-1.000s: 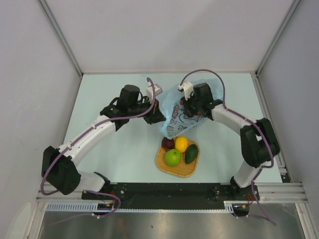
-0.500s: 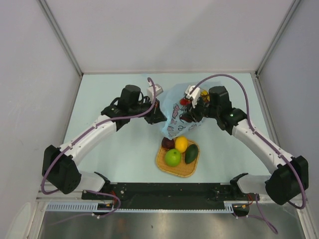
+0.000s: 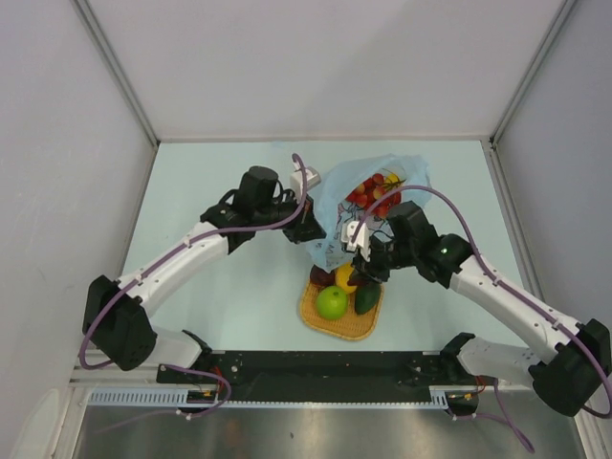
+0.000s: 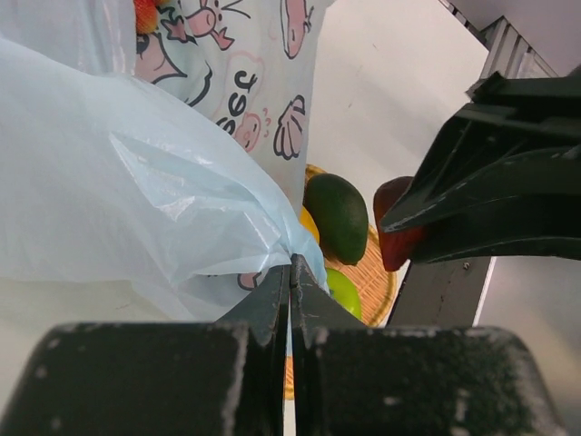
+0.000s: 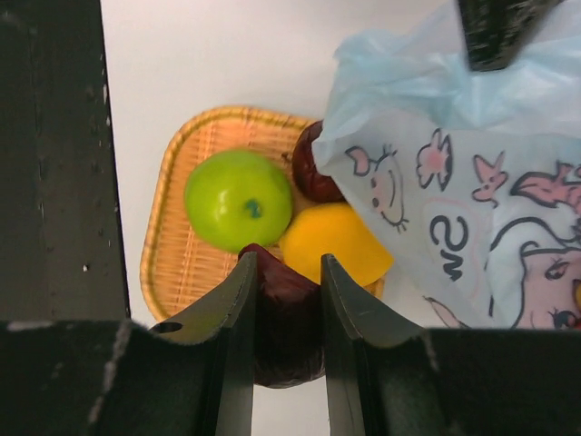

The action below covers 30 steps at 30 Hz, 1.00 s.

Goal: Take the fake fruits out of the plastic bag
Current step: Take out the fake fruit from the plastic bag, then place the fake fruit on the plate.

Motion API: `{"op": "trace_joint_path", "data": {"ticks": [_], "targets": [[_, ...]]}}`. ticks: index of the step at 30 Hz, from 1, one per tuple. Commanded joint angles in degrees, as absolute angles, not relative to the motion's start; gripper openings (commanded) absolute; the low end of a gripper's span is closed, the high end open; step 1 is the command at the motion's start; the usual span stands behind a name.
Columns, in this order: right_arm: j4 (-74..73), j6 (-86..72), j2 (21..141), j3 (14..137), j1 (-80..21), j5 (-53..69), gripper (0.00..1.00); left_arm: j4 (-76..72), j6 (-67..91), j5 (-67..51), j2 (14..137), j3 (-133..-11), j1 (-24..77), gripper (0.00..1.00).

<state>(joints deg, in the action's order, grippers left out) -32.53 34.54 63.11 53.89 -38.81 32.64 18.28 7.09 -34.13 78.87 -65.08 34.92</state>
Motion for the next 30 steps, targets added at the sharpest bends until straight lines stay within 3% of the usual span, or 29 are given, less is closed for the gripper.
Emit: {"op": "trace_joint_path", "data": {"ticks": [1, 14, 22, 23, 27, 30], "targets": [[-37.53, 40.34, 64.51, 52.13, -39.37, 35.15, 0.02, 17.14, 7.38, -34.01, 79.45, -66.36, 36.65, 0.00], [-32.79, 32.52, 63.37, 42.46, -45.35, 37.44, 0.05, 15.91, 9.14, -35.42, 78.84, -62.76, 39.46, 0.00], [-23.47, 31.46, 64.25, 37.62, -46.67, 33.84, 0.11, 16.26, 8.79, -34.81, 77.35, -62.05, 39.55, 0.00], [-22.94, 31.64, 64.34, 37.44, -47.02, 33.05, 0.14, 16.35, 8.62, -34.54, 77.00, -61.96, 39.55, 0.00], [-22.06, 32.08, 64.34, 37.00, -47.20, 31.47, 0.52, 16.61, 8.35, -33.66, 76.03, -61.53, 39.55, 0.00], [-22.50, 31.55, 63.72, 37.00, -47.37, 30.41, 0.65, 16.61, 8.09, -33.75, 75.59, -61.17, 39.55, 0.00]]}}
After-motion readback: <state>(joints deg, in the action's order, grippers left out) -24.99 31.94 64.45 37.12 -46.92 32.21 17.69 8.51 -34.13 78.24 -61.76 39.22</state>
